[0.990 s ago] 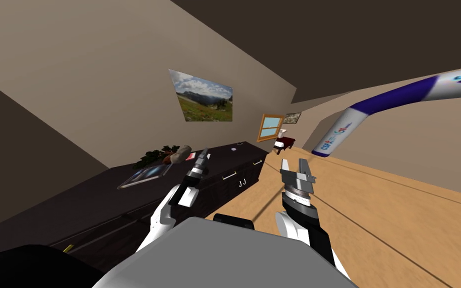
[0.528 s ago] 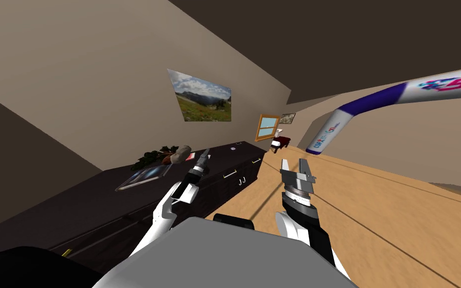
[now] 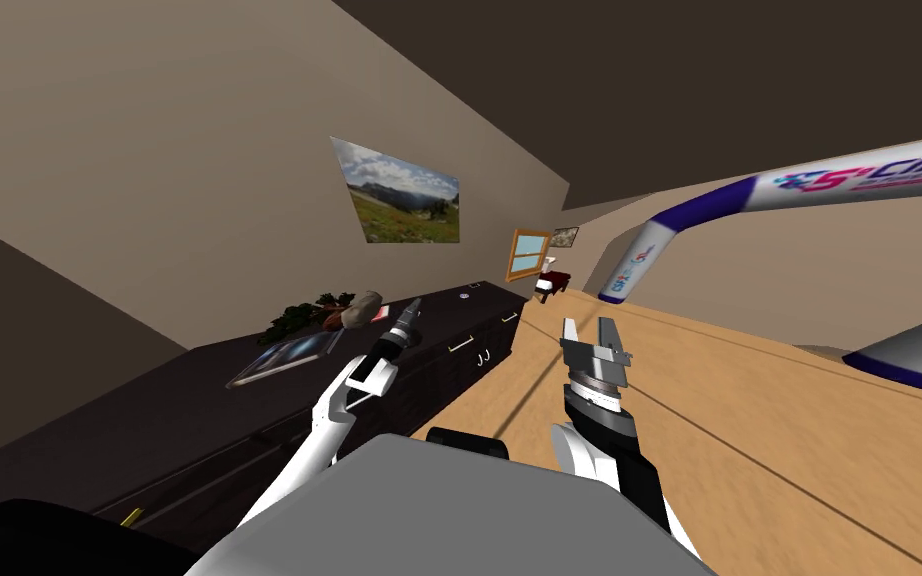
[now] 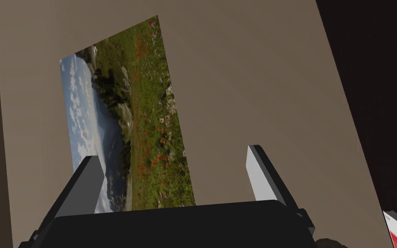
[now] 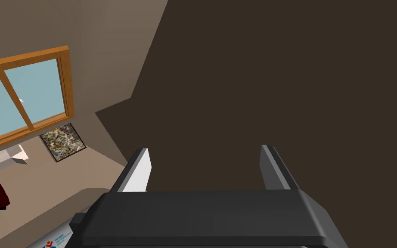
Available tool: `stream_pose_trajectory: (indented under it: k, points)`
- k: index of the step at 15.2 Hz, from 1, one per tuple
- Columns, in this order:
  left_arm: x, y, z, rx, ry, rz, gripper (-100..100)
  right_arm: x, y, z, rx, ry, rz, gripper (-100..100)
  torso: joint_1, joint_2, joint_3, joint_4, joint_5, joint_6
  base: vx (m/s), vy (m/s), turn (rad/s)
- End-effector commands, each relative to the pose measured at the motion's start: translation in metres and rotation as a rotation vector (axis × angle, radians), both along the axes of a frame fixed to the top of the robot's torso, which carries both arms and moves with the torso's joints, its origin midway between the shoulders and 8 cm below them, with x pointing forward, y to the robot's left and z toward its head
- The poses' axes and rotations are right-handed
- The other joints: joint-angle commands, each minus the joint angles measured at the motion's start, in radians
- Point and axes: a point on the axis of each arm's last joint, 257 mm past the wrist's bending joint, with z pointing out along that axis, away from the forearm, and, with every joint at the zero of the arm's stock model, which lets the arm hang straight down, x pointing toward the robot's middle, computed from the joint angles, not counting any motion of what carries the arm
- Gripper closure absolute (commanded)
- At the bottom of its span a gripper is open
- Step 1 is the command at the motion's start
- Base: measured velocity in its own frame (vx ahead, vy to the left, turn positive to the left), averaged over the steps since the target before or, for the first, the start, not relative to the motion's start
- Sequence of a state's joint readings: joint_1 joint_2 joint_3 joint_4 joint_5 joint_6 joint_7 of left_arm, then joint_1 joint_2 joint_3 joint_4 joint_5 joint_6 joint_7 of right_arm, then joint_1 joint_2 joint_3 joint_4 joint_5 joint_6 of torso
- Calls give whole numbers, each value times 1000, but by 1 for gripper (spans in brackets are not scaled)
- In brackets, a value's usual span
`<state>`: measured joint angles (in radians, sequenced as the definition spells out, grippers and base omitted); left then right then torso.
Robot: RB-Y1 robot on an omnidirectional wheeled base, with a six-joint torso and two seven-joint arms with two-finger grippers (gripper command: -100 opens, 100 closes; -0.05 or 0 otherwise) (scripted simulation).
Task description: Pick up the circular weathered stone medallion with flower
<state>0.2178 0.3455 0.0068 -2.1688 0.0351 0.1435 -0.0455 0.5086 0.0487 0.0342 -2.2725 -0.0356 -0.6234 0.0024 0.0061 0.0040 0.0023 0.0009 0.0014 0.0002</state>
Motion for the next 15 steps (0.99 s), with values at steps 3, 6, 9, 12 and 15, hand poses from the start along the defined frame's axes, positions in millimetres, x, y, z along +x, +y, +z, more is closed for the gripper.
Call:
stream_pose_trajectory:
  k: [3,6,9,12,15]
  points:
    - [12,7,-13,31,67,23,-100,0,0,0,0,0,0,0,-2,-2,-1,0,0,0,-35,42,-51]
    - [19,13,-22,53,110,38,-100,0,0,0,0,0,0,0,-2,-2,-1,0,0,0,-52,53,-103]
    - [27,20,-31,74,157,54,-100,0,0,0,0,0,0,0,-1,-1,0,0,0,0,-62,56,-94]
    - [34,26,-41,94,208,70,-100,0,0,0,0,0,0,0,-1,-1,0,0,0,0,-62,60,-105]
    - [34,30,-51,95,246,81,-100,0,0,0,0,0,0,0,-1,-1,0,0,0,0,-54,43,-57]
